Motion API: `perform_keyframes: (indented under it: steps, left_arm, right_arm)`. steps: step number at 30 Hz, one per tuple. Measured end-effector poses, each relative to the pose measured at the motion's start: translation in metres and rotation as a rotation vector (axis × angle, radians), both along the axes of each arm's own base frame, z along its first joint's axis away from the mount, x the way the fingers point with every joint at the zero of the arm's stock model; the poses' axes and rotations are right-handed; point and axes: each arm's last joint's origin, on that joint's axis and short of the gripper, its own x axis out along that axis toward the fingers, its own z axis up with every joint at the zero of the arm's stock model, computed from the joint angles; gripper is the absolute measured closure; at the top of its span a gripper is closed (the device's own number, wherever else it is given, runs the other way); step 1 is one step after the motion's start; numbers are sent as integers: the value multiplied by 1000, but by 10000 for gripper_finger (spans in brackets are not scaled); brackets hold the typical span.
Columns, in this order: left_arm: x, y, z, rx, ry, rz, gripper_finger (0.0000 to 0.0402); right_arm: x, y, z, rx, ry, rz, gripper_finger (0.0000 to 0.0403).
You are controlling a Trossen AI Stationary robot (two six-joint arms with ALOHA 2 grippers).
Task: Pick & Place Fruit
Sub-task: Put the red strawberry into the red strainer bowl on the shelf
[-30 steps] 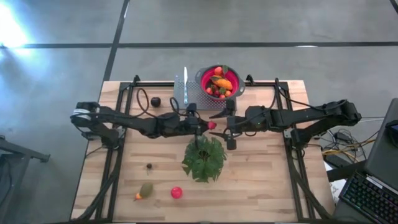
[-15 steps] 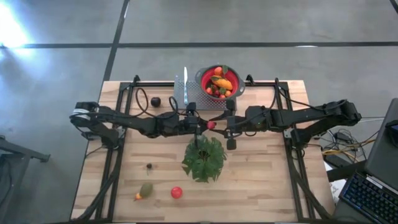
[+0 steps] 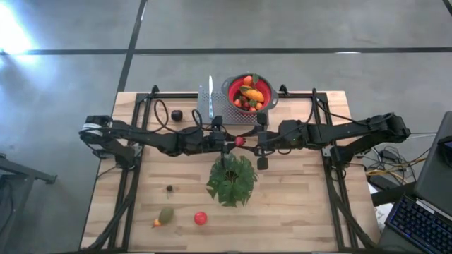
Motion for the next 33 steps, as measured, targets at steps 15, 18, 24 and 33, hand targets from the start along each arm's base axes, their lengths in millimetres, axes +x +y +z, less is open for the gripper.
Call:
perform_keyframes:
  steps: [15,18,24,33]
  left_arm:
    - [-14,2,4,46,127,62,159]
    - [-23,2,10,42,156,65,147]
    - [-36,3,14,-16,230,67,145]
    - [-37,2,6,-56,286,71,145]
  right_arm:
    - [-3,-22,13,47,88,-196,258]
    - [-6,-38,26,64,123,-259,262]
    - [-21,-79,54,132,174,-429,259]
    - [-42,-126,69,242,191,-521,262]
